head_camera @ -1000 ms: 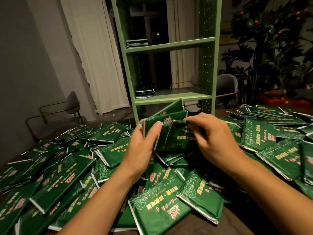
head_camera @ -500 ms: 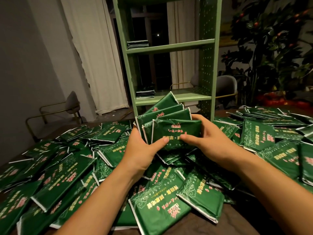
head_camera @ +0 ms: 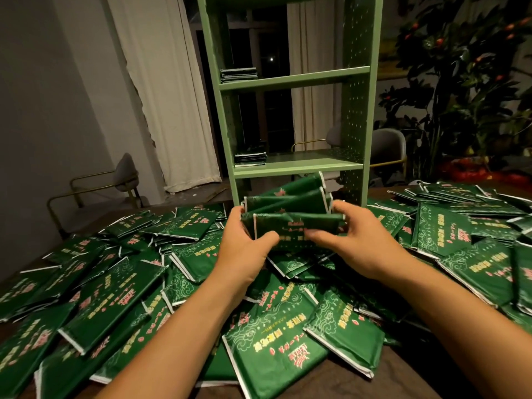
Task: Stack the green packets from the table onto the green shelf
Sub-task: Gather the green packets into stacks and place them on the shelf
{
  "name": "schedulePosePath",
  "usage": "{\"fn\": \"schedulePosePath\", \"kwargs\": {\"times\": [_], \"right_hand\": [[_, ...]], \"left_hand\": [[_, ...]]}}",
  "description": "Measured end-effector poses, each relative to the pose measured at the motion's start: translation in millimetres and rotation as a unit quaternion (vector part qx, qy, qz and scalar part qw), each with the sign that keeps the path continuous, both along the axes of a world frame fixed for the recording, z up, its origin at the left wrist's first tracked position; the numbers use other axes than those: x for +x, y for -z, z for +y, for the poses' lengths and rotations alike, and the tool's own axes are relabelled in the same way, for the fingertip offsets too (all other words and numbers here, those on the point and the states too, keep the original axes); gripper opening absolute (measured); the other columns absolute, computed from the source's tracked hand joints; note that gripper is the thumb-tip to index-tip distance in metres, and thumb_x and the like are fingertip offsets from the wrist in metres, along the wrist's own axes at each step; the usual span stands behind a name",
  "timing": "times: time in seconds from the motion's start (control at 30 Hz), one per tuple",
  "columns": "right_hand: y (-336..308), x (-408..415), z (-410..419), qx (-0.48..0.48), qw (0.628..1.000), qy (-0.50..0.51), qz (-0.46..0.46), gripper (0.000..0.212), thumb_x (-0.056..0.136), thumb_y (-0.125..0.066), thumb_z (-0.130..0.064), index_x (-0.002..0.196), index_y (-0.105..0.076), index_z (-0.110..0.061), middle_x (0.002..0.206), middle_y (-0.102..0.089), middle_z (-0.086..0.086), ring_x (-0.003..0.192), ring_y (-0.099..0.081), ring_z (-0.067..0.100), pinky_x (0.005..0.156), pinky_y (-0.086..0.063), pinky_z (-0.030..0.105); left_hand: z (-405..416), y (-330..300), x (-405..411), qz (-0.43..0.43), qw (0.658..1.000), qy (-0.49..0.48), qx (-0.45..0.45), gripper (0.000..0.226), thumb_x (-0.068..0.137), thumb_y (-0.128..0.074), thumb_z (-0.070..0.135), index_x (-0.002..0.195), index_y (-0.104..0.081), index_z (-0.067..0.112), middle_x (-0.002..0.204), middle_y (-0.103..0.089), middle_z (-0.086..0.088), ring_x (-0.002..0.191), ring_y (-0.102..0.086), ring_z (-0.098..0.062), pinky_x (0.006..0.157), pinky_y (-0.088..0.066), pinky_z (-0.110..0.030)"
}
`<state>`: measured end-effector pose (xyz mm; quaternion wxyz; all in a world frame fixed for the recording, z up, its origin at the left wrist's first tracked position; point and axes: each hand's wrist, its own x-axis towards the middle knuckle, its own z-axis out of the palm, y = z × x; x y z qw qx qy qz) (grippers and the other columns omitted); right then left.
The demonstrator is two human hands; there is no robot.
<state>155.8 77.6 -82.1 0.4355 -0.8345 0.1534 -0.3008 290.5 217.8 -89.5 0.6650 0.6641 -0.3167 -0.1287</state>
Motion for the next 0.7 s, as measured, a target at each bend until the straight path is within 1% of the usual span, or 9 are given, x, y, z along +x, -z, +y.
{"fn": "schedulePosePath", "kwargs": {"times": [0.1,0.17,0.23,0.33,0.4,0.5,0.57,0.63,0.7], "right_hand": [[5.1,2.4,-1.0,-0.03,0.999,0.015,0.026,0.045,0.084,-0.079,-0.027,0.125,-0.06,-0.029,0.115,-0.068,-0.016,0.106,-0.063,-0.002,0.101,-0.051,0.032],[3.5,1.0,-1.4,-0.044,0.998,0.037,0.021,0.053,0.089,-0.072,-0.035,0.136,-0.051,-0.027,0.123,-0.062,-0.015,0.11,-0.059,0.001,0.1,-0.049,0.03],[3.7,1.0,-0.8,-0.058,0.997,0.034,0.04,0.059,0.093,-0.066,-0.04,0.144,-0.039,-0.029,0.128,-0.059,-0.007,0.113,-0.059,0.01,0.1,-0.049,0.035],[6.6,2.8,4.9,-0.067,0.995,0.002,0.071,0.059,0.097,-0.061,-0.037,0.146,-0.029,-0.028,0.12,-0.064,0.001,0.104,-0.064,0.015,0.094,-0.054,0.044],[6.2,2.2,6.1,-0.075,0.995,0.004,0.067,0.047,0.099,-0.057,-0.035,0.139,-0.033,-0.029,0.112,-0.066,0.003,0.097,-0.064,0.02,0.089,-0.054,0.045],[2.3,0.4,4.5,-0.043,0.998,-0.005,0.045,0.038,0.1,-0.058,-0.03,0.132,-0.038,-0.027,0.114,-0.066,-0.002,0.104,-0.064,0.015,0.093,-0.053,0.039],[2.0,0.6,4.3,-0.037,0.997,-0.025,0.059,0.048,0.097,-0.063,-0.023,0.136,-0.034,-0.026,0.118,-0.064,-0.007,0.107,-0.064,0.01,0.095,-0.054,0.036],[2.0,0.0,5.4,-0.035,0.997,-0.034,0.065,0.062,0.095,-0.065,-0.016,0.144,-0.027,-0.026,0.119,-0.062,-0.012,0.105,-0.065,0.005,0.094,-0.055,0.033],[1.6,-1.4,5.7,-0.036,0.997,-0.03,0.067,0.065,0.096,-0.062,-0.013,0.146,-0.024,-0.028,0.118,-0.062,-0.012,0.103,-0.067,0.009,0.093,-0.056,0.035]], "left_hand": [[-1.4,2.6,1.5,-0.006,0.999,-0.016,0.028,0.044,0.088,-0.062,-0.005,0.12,-0.05,0.022,0.111,-0.069,-0.007,0.094,-0.069,-0.02,0.091,-0.057,-0.043],[-2.9,2.0,0.2,0.001,0.999,-0.016,0.028,0.043,0.092,-0.058,-0.001,0.124,-0.044,0.026,0.123,-0.064,-0.009,0.092,-0.067,-0.018,0.089,-0.055,-0.042],[-3.7,1.0,-3.4,-0.006,0.999,-0.014,0.032,0.043,0.095,-0.055,0.005,0.127,-0.039,0.029,0.126,-0.061,-0.008,0.094,-0.066,-0.016,0.091,-0.054,-0.041],[-4.3,1.7,-6.0,-0.018,0.998,-0.021,0.05,0.049,0.093,-0.056,0.013,0.135,-0.037,0.03,0.125,-0.061,-0.003,0.105,-0.064,-0.021,0.098,-0.051,-0.051],[-4.1,0.9,-5.7,-0.02,0.999,-0.022,0.032,0.055,0.093,-0.056,0.008,0.139,-0.035,0.03,0.133,-0.055,0.004,0.114,-0.058,-0.017,0.106,-0.047,-0.046],[-0.4,-2.3,-6.2,-0.061,0.998,-0.018,0.011,0.071,0.093,-0.053,-0.002,0.148,-0.028,0.033,0.143,-0.039,0.012,0.13,-0.039,-0.008,0.108,-0.034,-0.034],[1.5,-1.0,-6.8,-0.106,0.994,-0.003,0.029,0.067,0.092,-0.052,-0.003,0.144,-0.039,0.037,0.145,-0.041,0.014,0.124,-0.046,-0.006,0.106,-0.04,-0.034],[0.4,4.0,-5.7,-0.135,0.989,-0.001,0.058,0.059,0.092,-0.052,0.0,0.135,-0.05,0.041,0.14,-0.048,0.014,0.1,-0.06,-0.009,0.096,-0.054,-0.043],[-0.3,7.7,-5.5,-0.145,0.987,-0.006,0.072,0.054,0.093,-0.053,0.005,0.131,-0.05,0.042,0.133,-0.052,0.011,0.086,-0.064,-0.017,0.083,-0.058,-0.047]]}}
